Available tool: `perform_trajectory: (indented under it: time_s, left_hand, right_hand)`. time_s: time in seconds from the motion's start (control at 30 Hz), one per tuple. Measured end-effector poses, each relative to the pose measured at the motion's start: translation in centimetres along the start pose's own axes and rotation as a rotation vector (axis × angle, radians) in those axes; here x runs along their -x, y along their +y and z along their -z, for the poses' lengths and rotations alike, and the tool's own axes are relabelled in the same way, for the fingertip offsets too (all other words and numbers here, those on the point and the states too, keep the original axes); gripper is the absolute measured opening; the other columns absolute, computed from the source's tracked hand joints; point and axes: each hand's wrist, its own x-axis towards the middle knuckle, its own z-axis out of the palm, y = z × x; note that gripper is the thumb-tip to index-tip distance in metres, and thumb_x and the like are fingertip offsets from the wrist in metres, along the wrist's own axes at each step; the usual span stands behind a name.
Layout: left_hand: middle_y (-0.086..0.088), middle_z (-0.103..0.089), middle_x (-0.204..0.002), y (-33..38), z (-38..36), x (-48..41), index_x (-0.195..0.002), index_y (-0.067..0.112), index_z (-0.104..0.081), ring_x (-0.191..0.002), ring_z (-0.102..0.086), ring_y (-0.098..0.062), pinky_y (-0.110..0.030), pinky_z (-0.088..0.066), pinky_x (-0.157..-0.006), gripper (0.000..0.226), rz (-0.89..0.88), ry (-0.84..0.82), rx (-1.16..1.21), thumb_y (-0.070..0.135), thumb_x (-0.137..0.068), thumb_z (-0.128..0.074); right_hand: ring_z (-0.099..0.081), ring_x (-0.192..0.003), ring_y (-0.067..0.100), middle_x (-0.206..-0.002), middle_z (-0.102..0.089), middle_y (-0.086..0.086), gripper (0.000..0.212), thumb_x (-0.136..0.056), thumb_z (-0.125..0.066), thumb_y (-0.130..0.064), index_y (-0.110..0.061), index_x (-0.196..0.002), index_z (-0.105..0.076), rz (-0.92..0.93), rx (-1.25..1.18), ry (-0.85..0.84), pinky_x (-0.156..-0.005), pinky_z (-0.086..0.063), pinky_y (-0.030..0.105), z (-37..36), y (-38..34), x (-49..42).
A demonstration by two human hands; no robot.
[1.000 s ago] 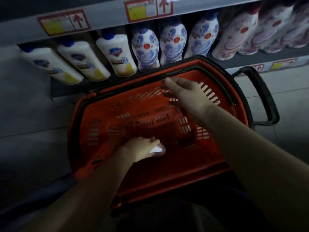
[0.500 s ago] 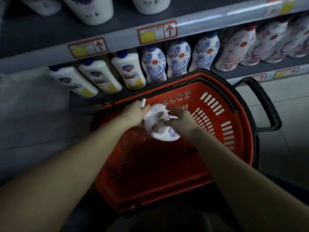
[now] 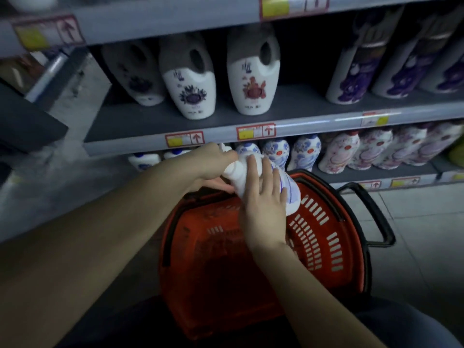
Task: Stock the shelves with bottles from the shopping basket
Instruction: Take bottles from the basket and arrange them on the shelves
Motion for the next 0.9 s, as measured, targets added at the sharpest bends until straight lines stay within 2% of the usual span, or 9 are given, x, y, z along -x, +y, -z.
perform_trajectory:
  time_s: [0.13,0.27,0.37,0.43,0.5,0.57,0.67,0.8,0.9]
  left_hand:
    - [-0.022,-0.065,-0.105,0.1,0.3,2.2,-0.104,0.001,-0.058,-0.088,-0.07,-0.037,-0.037,-0.062,-0.063,0.025,-0.083,0.148,-0.001,0.021,-0.094,-0.047]
    - [-0.017,-0.068,-0.097,1.4,1.5,3.2,-0.095,0.016,-0.063,-0.086,-0.069,-0.034,-0.042,-0.06,-0.075,0.028,-0.089,0.202,0.062,0.041,-0.09,-0.05]
    - [0.008,-0.062,-0.081,1.9,2.4,4.1,-0.094,0.025,-0.062,-0.082,-0.059,-0.016,-0.033,-0.054,-0.07,0.024,-0.26,0.157,-0.018,0.042,-0.095,-0.046]
    - [0.014,-0.056,-0.114,0.7,2.9,4.5,-0.131,0.019,-0.047,-0.102,-0.051,-0.003,-0.021,-0.051,-0.078,0.038,-0.345,0.083,0.013,0.033,-0.095,-0.049]
    - [0.012,-0.053,-0.131,-0.9,3.6,4.6,-0.14,0.028,-0.035,-0.111,-0.054,0.0,-0.011,-0.046,-0.081,0.058,-0.377,0.046,0.088,0.031,-0.089,-0.061]
    - [0.009,-0.065,-0.118,-1.8,4.3,4.8,-0.126,0.037,-0.045,-0.099,-0.064,-0.003,-0.017,-0.053,-0.078,0.058,-0.38,0.027,0.216,0.035,-0.075,-0.074]
    - [-0.003,-0.073,-0.106,-1.3,5.0,4.9,-0.112,0.028,-0.06,-0.091,-0.07,-0.015,-0.033,-0.057,-0.081,0.049,-0.379,0.045,0.394,0.028,-0.067,-0.08]
    - [-0.008,-0.073,-0.107,0.0,6.1,5.3,-0.12,0.023,-0.058,-0.091,-0.071,-0.02,-0.031,-0.057,-0.073,0.045,-0.428,0.092,0.377,0.026,-0.077,-0.074]
    - [-0.007,-0.073,-0.106,-0.1,7.4,5.3,-0.12,0.022,-0.058,-0.092,-0.071,-0.02,-0.032,-0.058,-0.073,0.043,-0.44,0.152,0.355,0.022,-0.08,-0.072]
  right_hand:
    - [-0.045,-0.131,0.043,-0.148,-0.041,0.018,0.079,-0.08,-0.059,-0.002,-0.027,-0.143,-0.019,0.142,0.052,0.021,-0.093,-0.048,0.055,1.5,-0.5,-1.7]
    - [-0.069,-0.095,0.031,-0.129,-0.061,0.008,0.067,-0.078,-0.07,-0.02,-0.019,-0.136,-0.037,0.327,0.132,0.009,-0.06,-0.053,0.035,4.4,-1.0,-4.7]
    - [-0.065,-0.101,0.037,-0.117,-0.068,0.012,0.055,-0.086,-0.063,-0.029,-0.021,-0.137,-0.044,0.218,-0.109,-0.236,-0.077,-0.05,0.04,7.4,-1.1,-7.6]
    - [-0.069,-0.09,0.03,-0.098,-0.074,0.006,0.036,-0.083,-0.069,-0.024,-0.029,-0.117,-0.062,0.083,-0.406,-0.308,-0.077,-0.053,0.039,9.3,-1.2,-8.5]
    - [-0.072,-0.079,0.025,-0.085,-0.076,0.005,0.021,-0.08,-0.073,-0.019,-0.03,-0.097,-0.07,0.028,-0.671,-0.363,-0.072,-0.056,0.039,10.7,-1.9,-8.9]
    - [-0.072,-0.077,0.024,-0.087,-0.077,0.009,0.019,-0.08,-0.073,-0.013,-0.025,-0.095,-0.073,0.016,-0.842,-0.42,-0.072,-0.058,0.037,11.5,-2.6,-9.5]
    - [-0.072,-0.072,0.016,-0.083,-0.078,0.003,0.02,-0.08,-0.07,-0.007,-0.019,-0.097,-0.073,-0.006,-1.003,-0.425,-0.062,-0.059,0.027,12.0,-3.6,-10.6]
    - [-0.073,-0.072,0.016,-0.086,-0.077,0.005,0.023,-0.081,-0.07,-0.008,-0.011,-0.103,-0.073,-0.06,-1.113,-0.414,-0.065,-0.056,0.026,11.9,-5.0,-11.3]
    - [-0.072,-0.075,0.016,-0.086,-0.078,0.005,0.019,-0.08,-0.071,-0.014,-0.019,-0.098,-0.075,-0.082,-1.134,-0.356,-0.067,-0.057,0.029,11.0,-6.1,-11.6]
